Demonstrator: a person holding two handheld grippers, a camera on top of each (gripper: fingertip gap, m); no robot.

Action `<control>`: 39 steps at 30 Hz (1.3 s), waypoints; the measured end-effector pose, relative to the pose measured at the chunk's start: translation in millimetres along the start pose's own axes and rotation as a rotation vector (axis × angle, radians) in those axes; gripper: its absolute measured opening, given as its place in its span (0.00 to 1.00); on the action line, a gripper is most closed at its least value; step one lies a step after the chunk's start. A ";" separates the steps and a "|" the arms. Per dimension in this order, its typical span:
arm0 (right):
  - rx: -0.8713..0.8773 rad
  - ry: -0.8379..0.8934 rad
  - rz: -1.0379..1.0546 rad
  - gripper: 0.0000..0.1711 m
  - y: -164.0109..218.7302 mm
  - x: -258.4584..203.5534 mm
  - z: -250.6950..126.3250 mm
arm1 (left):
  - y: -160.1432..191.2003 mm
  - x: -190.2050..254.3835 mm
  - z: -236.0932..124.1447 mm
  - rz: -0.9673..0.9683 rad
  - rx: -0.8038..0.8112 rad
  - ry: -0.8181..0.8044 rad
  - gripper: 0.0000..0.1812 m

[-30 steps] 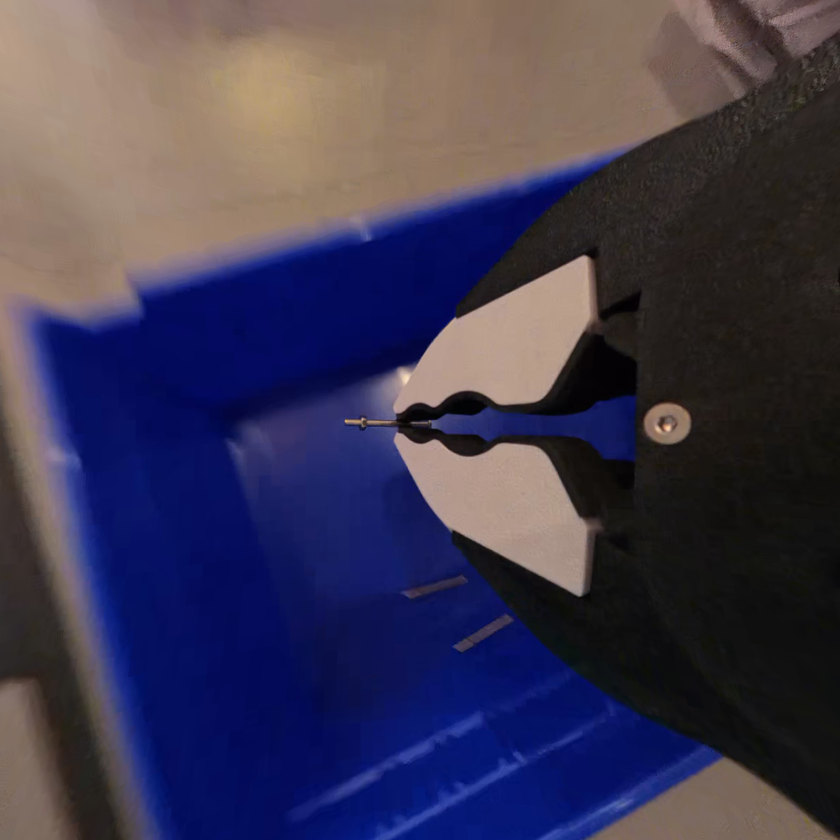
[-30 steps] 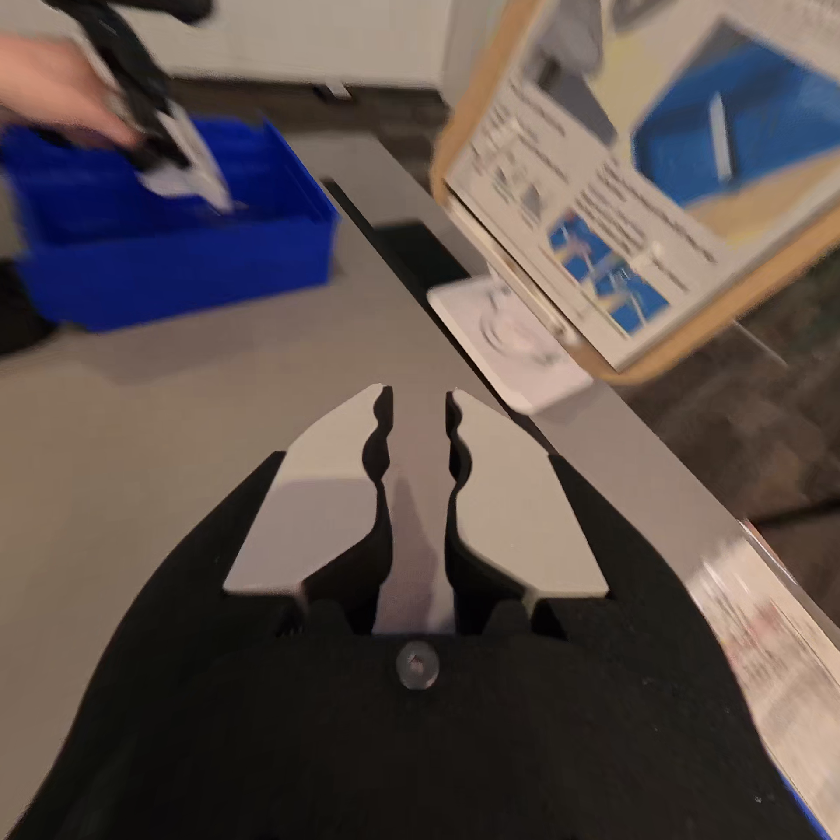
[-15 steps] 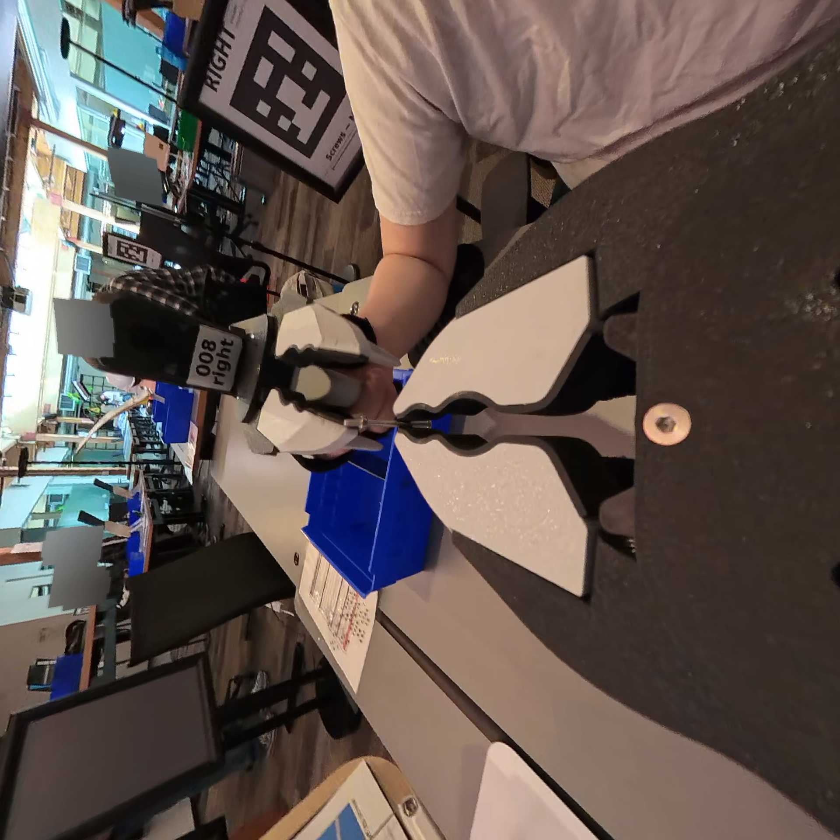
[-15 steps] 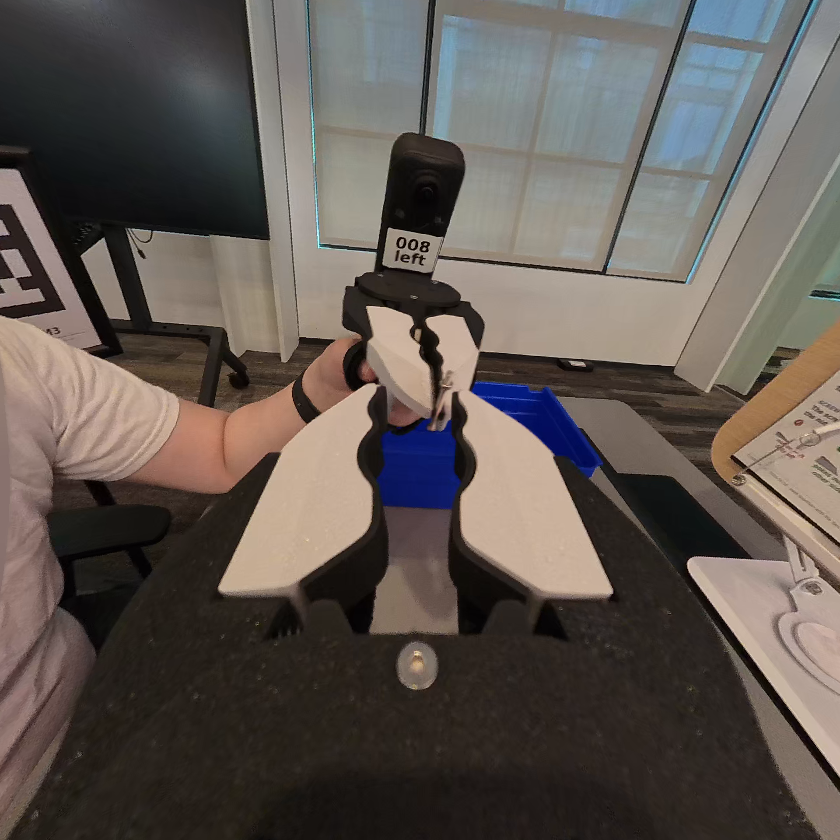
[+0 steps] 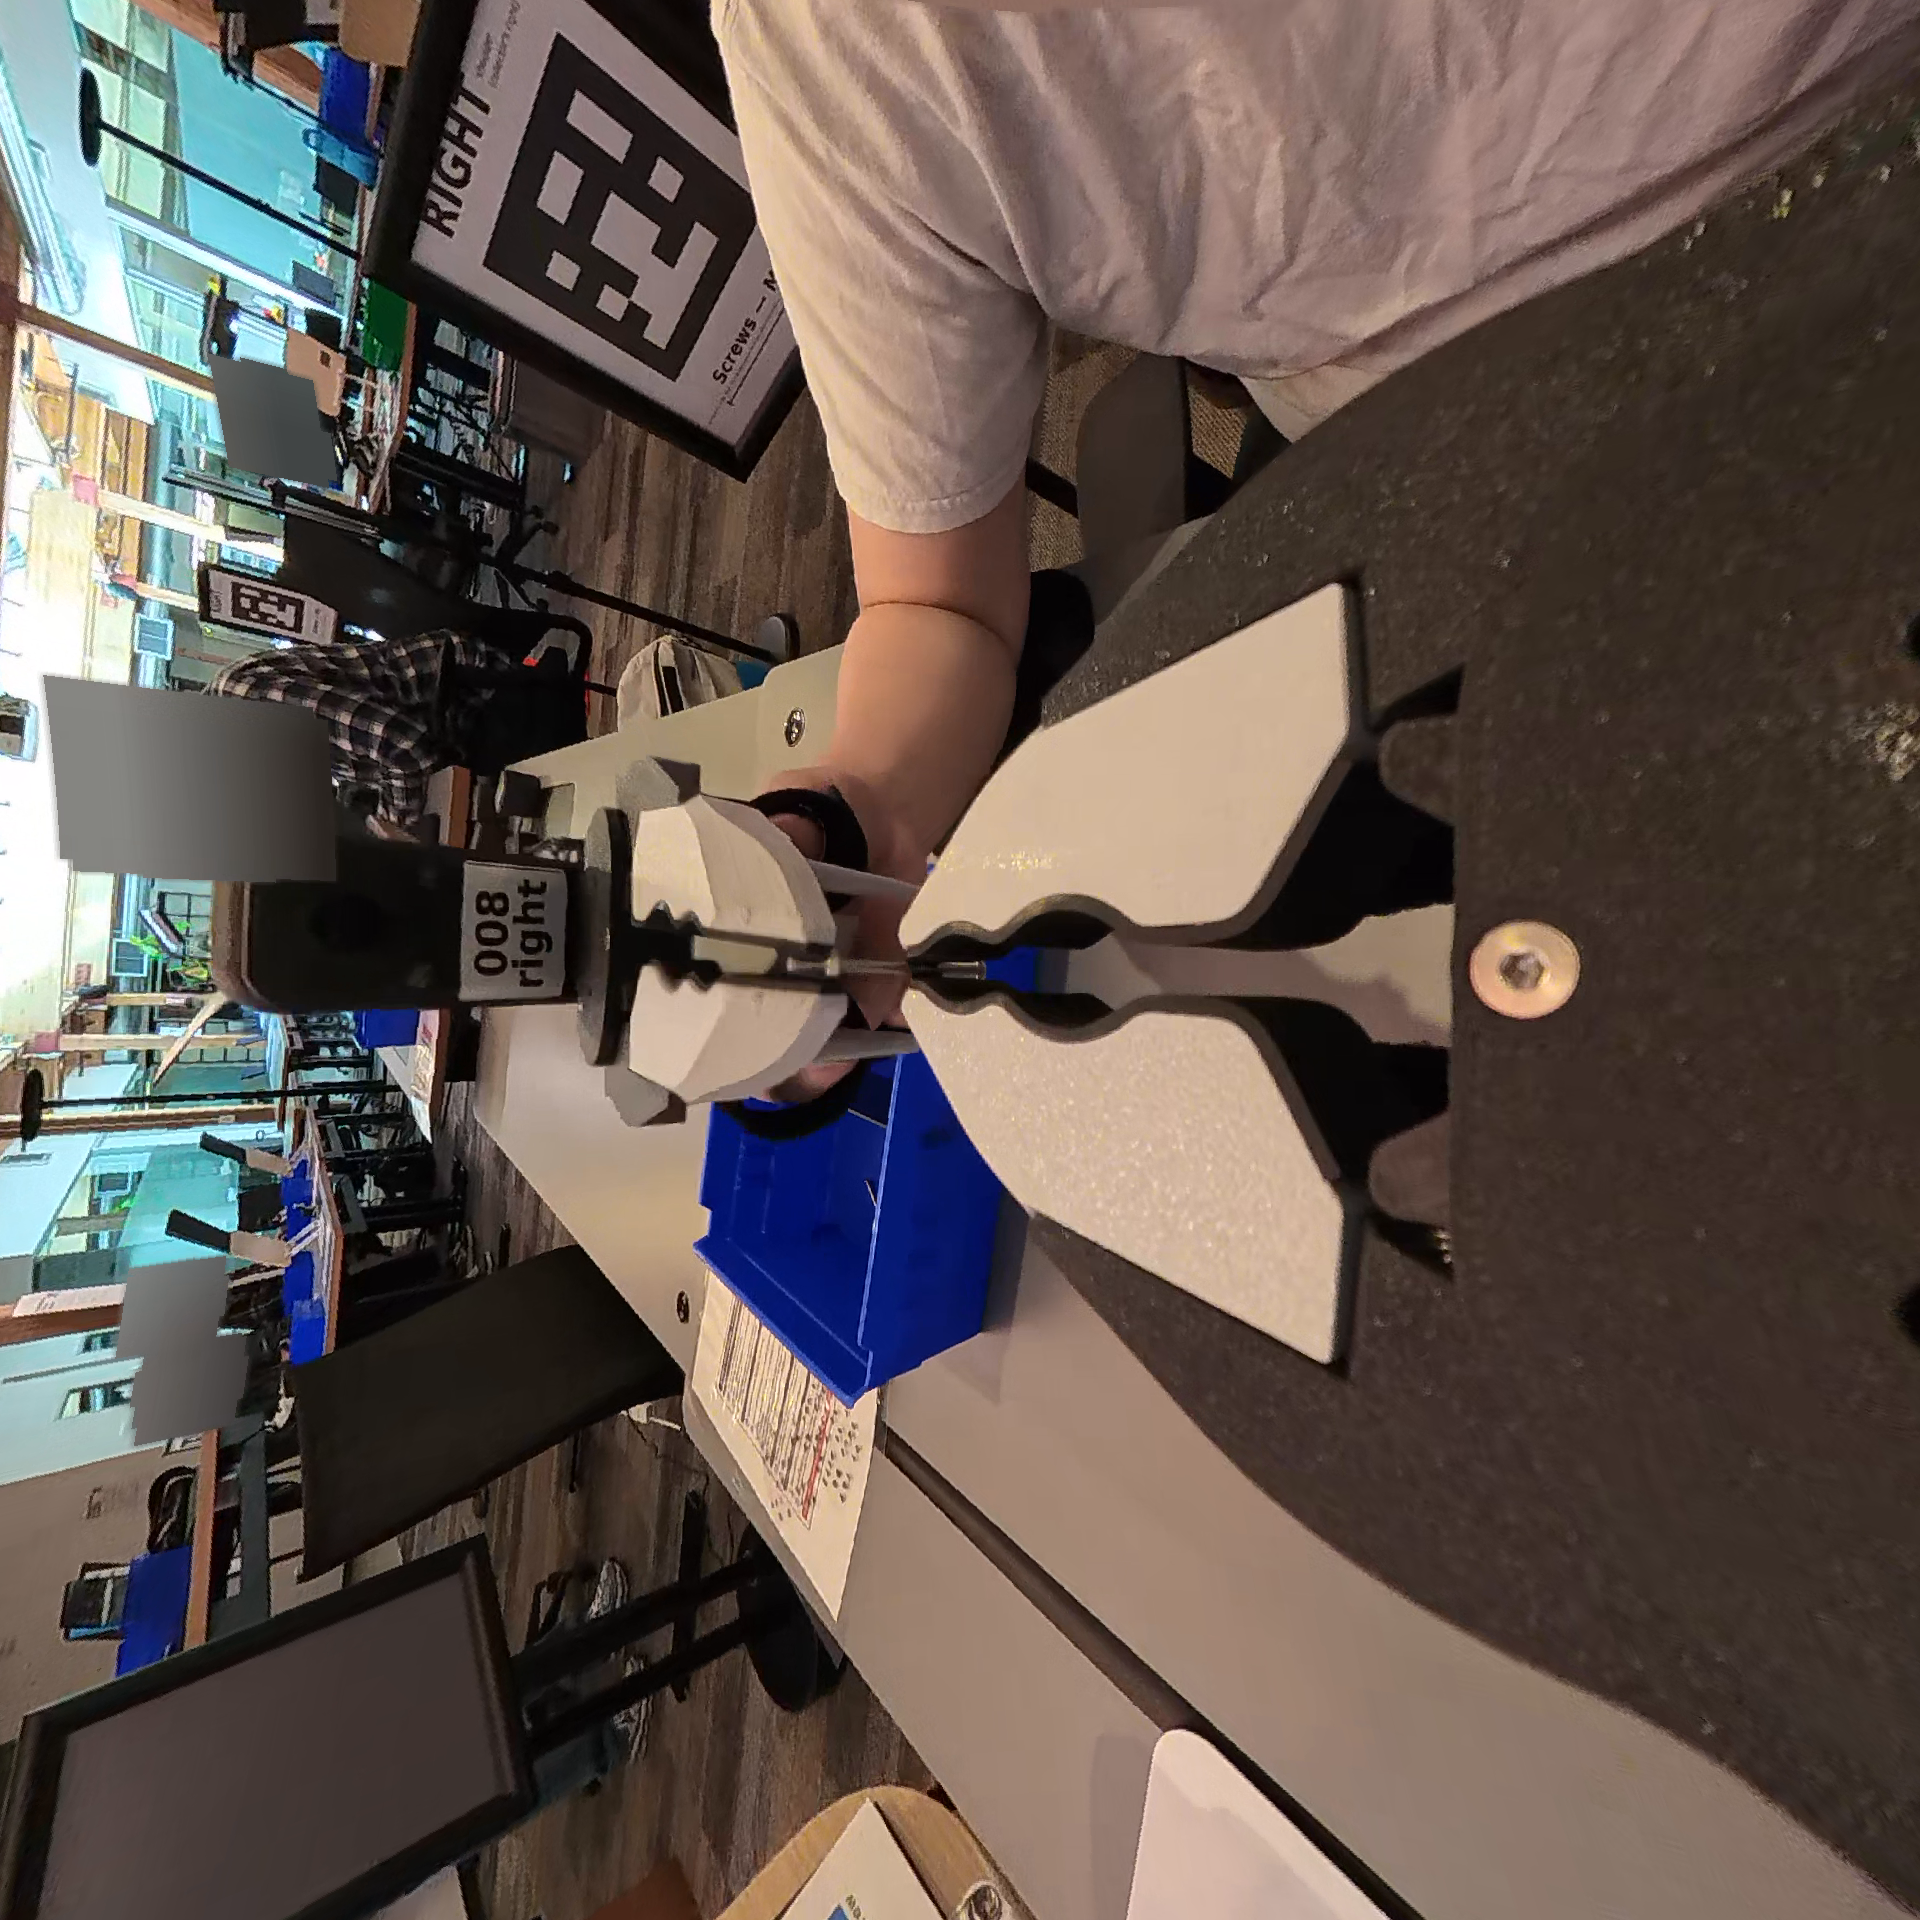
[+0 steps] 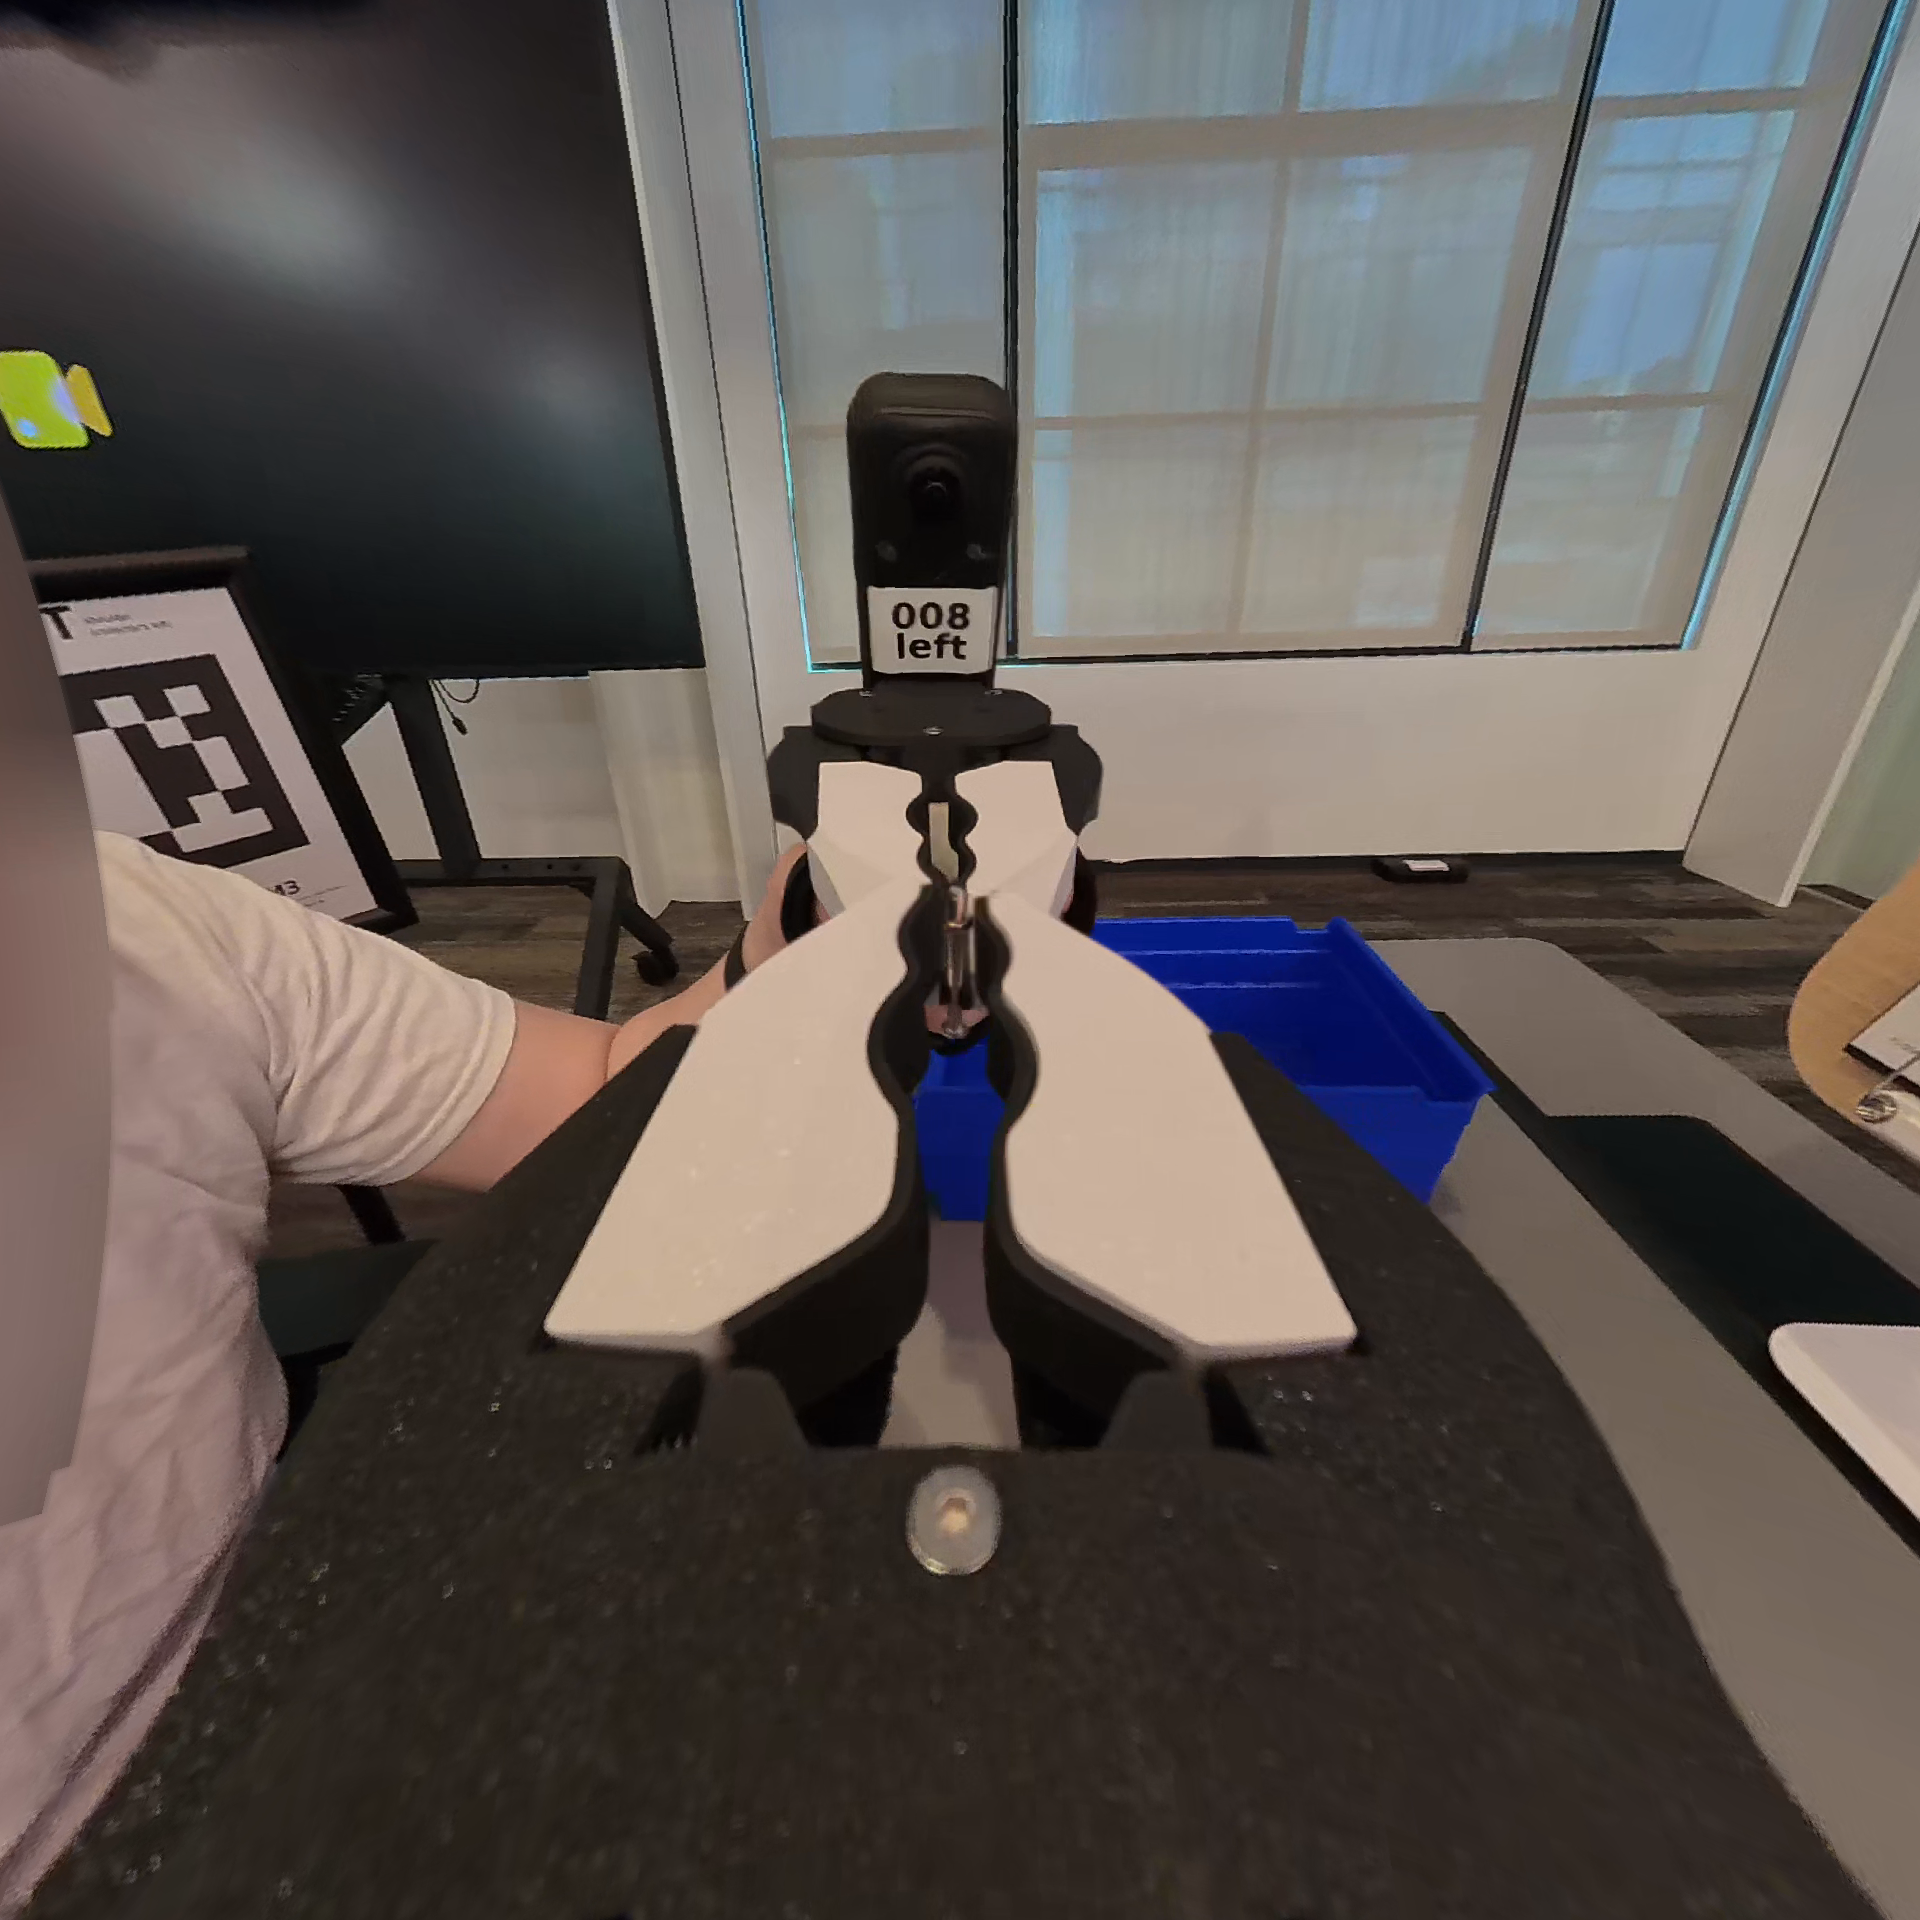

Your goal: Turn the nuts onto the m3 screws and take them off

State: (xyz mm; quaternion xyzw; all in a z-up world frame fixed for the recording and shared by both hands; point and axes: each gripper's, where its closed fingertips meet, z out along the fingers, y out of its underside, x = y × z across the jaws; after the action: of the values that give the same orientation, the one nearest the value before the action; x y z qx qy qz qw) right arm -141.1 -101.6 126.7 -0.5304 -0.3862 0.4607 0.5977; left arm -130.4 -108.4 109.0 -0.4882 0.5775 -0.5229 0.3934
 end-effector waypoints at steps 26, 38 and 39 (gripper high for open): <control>-0.028 0.047 -0.030 0.10 6.4 6.2 2.8 | 2.3 1.3 9.6 -0.027 0.021 0.011 0.01; -0.032 0.022 -0.047 0.08 5.7 -0.4 4.9 | 1.6 7.9 11.6 -0.053 0.024 0.055 0.01; -0.035 0.009 -0.032 0.09 5.4 0.5 2.7 | 1.2 6.9 11.8 -0.053 0.028 0.046 0.01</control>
State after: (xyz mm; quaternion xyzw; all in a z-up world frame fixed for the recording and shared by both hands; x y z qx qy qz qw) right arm -144.3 -100.4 121.7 -0.5365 -0.4000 0.4420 0.5973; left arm -120.7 -117.8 106.5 -0.4857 0.5660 -0.5523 0.3725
